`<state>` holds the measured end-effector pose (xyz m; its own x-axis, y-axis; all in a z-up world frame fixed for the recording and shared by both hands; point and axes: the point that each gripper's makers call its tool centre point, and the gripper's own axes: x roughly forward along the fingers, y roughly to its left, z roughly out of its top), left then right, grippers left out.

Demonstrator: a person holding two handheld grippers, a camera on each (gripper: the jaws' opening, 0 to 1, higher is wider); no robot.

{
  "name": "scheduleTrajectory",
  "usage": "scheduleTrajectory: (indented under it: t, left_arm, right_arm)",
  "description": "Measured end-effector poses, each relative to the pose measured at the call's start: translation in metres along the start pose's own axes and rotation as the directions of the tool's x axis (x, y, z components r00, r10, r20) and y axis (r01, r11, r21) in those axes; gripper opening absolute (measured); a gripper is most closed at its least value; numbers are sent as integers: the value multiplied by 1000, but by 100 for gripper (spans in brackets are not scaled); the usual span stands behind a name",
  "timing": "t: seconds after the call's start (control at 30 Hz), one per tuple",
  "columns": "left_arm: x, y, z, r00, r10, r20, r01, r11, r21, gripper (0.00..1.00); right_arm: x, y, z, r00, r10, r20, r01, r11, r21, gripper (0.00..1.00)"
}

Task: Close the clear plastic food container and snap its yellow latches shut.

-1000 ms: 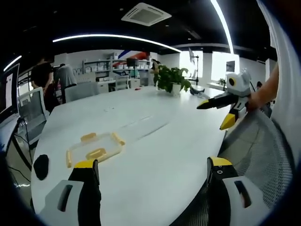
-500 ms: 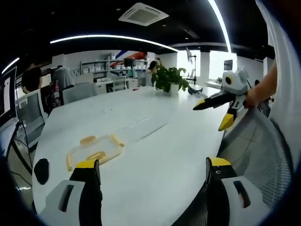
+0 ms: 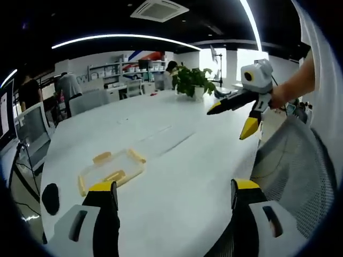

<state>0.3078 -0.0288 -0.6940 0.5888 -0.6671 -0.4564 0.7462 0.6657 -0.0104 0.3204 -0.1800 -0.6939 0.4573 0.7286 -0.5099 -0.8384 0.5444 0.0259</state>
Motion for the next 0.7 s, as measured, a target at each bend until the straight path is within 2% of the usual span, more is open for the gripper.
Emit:
scheduleTrajectory:
  t: [0.27,0.7]
  left_arm:
    - [9,10,-10,998,-12,-68,12,1000,-2,82]
    - [18,30,-8,997,-7,-81,9,1000,16,81]
  right_arm:
    - [22,-8,2,998,40,-48,-41,999,-22,75]
    - [43,-25,6,995,65,-70,-68,997,-40,74]
